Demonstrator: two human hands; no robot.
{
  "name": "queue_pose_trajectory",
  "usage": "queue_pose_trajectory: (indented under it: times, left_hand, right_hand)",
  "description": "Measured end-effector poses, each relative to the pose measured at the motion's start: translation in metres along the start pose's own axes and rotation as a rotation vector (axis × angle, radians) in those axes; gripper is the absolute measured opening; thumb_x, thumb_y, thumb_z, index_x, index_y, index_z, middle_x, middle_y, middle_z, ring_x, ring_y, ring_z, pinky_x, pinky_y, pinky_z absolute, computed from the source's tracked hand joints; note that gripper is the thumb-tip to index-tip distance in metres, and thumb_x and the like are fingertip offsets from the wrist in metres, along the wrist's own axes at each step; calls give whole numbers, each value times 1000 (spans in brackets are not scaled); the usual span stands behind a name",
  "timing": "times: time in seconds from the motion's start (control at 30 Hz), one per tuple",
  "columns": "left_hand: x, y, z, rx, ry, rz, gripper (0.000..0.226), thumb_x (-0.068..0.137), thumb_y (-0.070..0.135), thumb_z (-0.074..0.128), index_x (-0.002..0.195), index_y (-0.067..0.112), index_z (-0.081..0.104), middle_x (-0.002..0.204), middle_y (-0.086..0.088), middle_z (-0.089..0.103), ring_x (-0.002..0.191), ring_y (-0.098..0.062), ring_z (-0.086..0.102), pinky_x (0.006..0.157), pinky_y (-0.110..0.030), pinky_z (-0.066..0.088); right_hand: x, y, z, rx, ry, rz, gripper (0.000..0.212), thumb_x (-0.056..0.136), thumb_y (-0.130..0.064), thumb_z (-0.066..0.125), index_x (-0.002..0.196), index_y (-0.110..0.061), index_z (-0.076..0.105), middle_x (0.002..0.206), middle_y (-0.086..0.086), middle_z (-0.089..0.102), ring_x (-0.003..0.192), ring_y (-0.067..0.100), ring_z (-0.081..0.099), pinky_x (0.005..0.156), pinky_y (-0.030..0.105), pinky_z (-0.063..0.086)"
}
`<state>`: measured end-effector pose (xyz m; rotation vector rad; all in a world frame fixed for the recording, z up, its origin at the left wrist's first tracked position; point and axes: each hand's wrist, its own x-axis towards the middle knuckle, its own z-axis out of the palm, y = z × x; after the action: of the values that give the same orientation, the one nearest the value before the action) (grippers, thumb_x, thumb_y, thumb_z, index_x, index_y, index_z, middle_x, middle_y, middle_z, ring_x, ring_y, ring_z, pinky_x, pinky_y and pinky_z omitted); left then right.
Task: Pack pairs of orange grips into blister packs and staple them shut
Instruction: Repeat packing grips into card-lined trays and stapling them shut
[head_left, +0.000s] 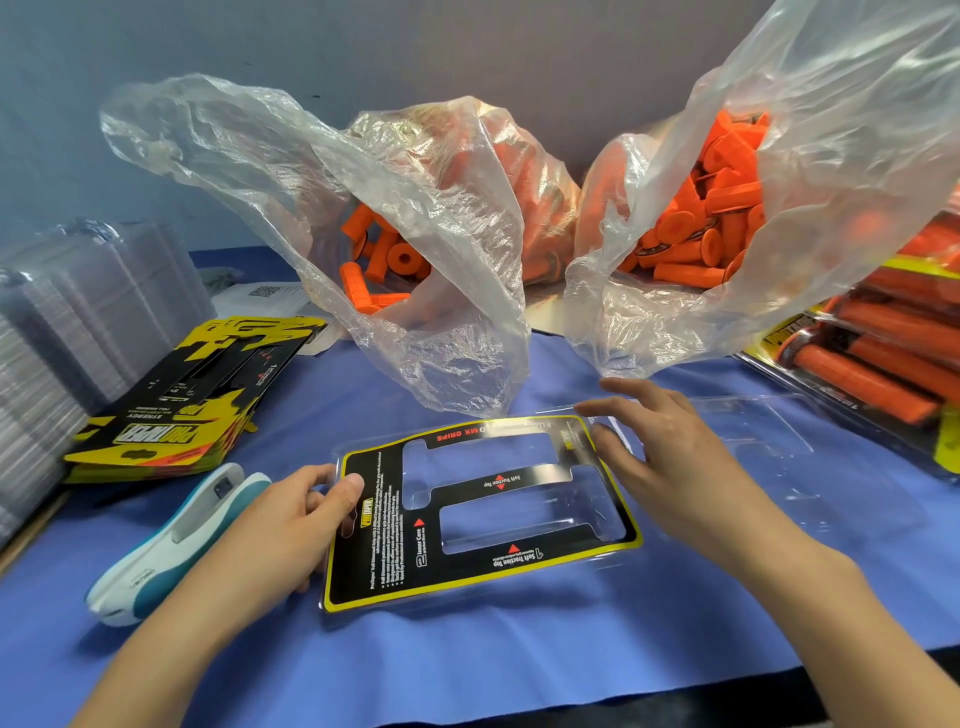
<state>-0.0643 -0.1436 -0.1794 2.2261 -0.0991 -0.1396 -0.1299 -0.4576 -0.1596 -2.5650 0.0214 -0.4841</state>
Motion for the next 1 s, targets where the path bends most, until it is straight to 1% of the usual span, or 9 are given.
queue_pose_trajectory:
  times: [0.1,0.2,0.37,0.43,0.53,0.6,0.67,0.87,1.0]
  left_hand:
    - [0,2,0,-11,3,-5,7,98,39,52,93,34,52,46,11,57,34,-4,47,34,-21,37]
    - [-2,5,0,-30,14,-14,6,98,38,52,101,32,52,49,10,61,32,-5,47,32,-19,35]
    - [-2,3,-2,-25,14,-54,27,98,42,50,117,23,54,49,2,62,34,-12,49,33,-19,36]
    - [0,2,-3,-41,49,-67,33,98,44,50,121,21,55,60,-5,66,40,-16,53,37,-23,38]
    - [-1,5,-11,84,305,47,33,97,44,49,115,20,61,80,3,64,63,-20,58,57,-33,41]
    - [-6,17,-18,182,506,188,30,99,45,46,98,21,64,73,11,59,68,-21,54,62,-36,36]
    - [-8,38,-19,162,574,309,31,102,41,43,89,22,64,73,11,59,69,-20,53,62,-36,34]
    - [31,112,-10,193,540,513,25,104,24,43,101,18,67,97,4,61,83,-11,52,72,-22,34]
    - [102,158,-11,423,411,459,31,97,11,41,112,9,68,115,-13,65,101,-29,58,83,-32,42]
  right_hand:
    - [1,0,-1,-4,7,-3,27,99,-31,52,122,-32,66,142,-10,48,129,13,38,98,20,27]
    - [1,-2,-4,-4,16,-9,25,100,-29,52,120,-31,67,141,-10,49,129,13,40,99,21,29]
    - [-3,-5,-7,2,41,-41,24,99,-24,51,115,-29,69,134,-10,54,122,15,44,98,25,34]
    - [-4,-5,-9,-3,64,-51,24,98,-22,53,116,-27,69,130,-9,57,120,17,47,100,29,36]
    - [1,-9,-11,-13,95,-81,24,97,-17,55,116,-23,70,124,-6,61,118,20,50,100,35,40]
    - [10,-13,-12,-22,89,-115,25,97,-15,56,117,-22,70,123,-5,63,117,23,51,100,37,41]
    - [22,-19,-12,-25,78,-148,25,98,-16,54,119,-22,68,124,-5,63,117,23,51,99,36,41]
    - [54,-23,-8,36,17,-164,28,101,-22,48,124,-28,64,126,-7,61,117,21,47,95,31,36]
    - [68,-14,-9,101,-20,-107,28,101,-25,46,124,-29,64,124,-6,62,115,21,49,92,33,39]
